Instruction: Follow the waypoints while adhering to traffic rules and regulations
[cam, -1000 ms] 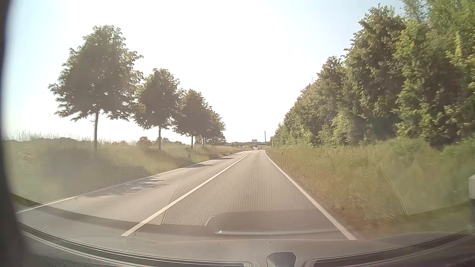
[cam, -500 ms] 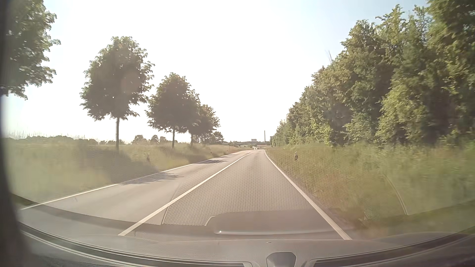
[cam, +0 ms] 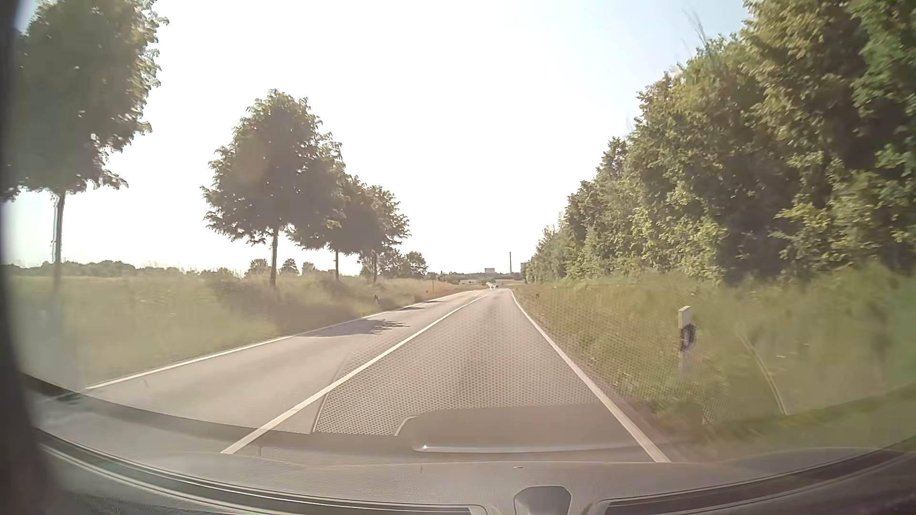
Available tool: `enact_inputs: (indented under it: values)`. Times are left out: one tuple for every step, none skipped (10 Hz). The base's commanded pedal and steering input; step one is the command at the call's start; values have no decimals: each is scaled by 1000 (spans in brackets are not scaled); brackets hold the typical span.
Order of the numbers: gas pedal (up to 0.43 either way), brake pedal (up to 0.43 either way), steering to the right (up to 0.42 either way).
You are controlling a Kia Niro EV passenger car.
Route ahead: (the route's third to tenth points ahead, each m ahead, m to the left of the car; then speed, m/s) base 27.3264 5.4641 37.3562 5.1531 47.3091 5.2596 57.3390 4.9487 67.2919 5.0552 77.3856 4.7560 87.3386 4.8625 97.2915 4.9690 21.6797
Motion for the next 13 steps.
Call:
enact_inputs:
  values:
    - [197,6,2]
    - [197,6,3]
    - [197,6,3]
    - [197,6,2]
    - [189,6,2]
    - [189,6,2]
    - [177,6,3]
    - [169,6,3]
    - [169,6,2]
    - [169,6,2]
    - [177,6,2]
    - [177,6,2]
    - [177,6,2]
